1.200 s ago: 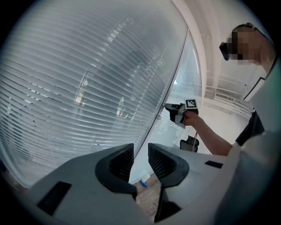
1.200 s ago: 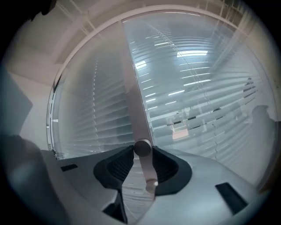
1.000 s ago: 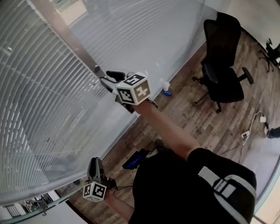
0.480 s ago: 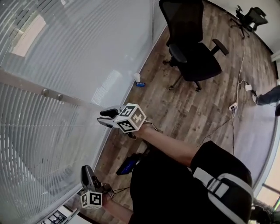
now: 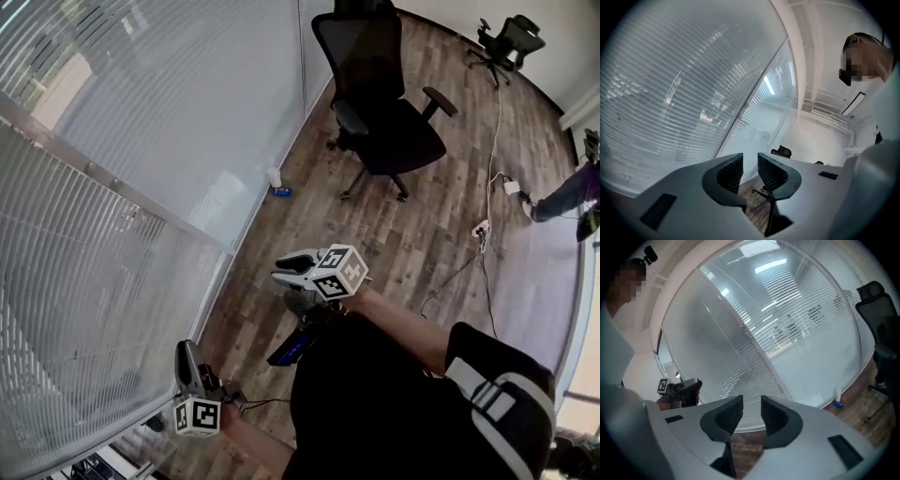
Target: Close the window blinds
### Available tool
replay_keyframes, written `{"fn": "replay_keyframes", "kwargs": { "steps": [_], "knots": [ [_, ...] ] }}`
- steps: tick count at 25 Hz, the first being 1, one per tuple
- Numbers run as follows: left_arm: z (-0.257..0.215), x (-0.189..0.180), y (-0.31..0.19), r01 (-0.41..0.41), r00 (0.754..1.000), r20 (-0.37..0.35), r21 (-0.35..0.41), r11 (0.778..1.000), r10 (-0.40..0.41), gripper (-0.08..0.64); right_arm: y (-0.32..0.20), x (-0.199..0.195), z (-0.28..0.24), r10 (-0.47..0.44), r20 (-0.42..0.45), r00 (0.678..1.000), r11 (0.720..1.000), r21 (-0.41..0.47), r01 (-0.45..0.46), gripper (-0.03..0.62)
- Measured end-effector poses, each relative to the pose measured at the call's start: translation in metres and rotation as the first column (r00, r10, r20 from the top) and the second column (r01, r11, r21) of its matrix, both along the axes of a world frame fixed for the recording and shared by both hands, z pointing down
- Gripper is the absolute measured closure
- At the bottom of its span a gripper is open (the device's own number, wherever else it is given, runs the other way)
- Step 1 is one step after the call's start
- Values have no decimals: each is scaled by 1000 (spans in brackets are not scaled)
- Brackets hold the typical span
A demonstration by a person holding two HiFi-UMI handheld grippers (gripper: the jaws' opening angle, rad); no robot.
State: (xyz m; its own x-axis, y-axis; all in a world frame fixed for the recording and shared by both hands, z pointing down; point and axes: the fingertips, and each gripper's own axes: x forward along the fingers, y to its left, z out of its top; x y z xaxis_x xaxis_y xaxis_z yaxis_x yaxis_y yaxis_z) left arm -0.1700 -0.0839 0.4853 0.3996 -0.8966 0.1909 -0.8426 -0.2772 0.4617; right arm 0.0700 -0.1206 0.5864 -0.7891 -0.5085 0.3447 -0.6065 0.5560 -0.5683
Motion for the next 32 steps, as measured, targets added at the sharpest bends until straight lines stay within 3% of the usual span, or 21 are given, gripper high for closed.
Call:
{"fn": "replay_keyframes", "kwargs": {
  "steps": [4,7,11,16,20,26,32],
  "knots": [
    [29,39,46,-41,994,-101,-19,999,39,451,56,32,-20,18,-45,999,999,44,-16,466],
    [26,55,76,-51,990,-129,-16,999,48,450,89,53,-25,27,-73,997,999,42,-24,466],
    [5,47,89,8,994,-105,38,999,-4,451,97,61,-39,20,-52,998,996,84,-16,466],
    [-14,47,119,103,992,-77,86,991,-97,451,113,59,-64,-66,5,998,986,151,64,466],
    [-7,92,153,145,986,-87,56,988,-139,451,149,102,-79,-103,35,994,975,203,94,466],
    [-8,194,201,115,993,-11,-19,993,-115,451,179,199,-51,-76,122,990,993,101,64,468],
    [-16,218,260,225,973,69,-79,971,-220,451,197,208,-48,-208,164,964,976,98,193,468]
  ]
}}
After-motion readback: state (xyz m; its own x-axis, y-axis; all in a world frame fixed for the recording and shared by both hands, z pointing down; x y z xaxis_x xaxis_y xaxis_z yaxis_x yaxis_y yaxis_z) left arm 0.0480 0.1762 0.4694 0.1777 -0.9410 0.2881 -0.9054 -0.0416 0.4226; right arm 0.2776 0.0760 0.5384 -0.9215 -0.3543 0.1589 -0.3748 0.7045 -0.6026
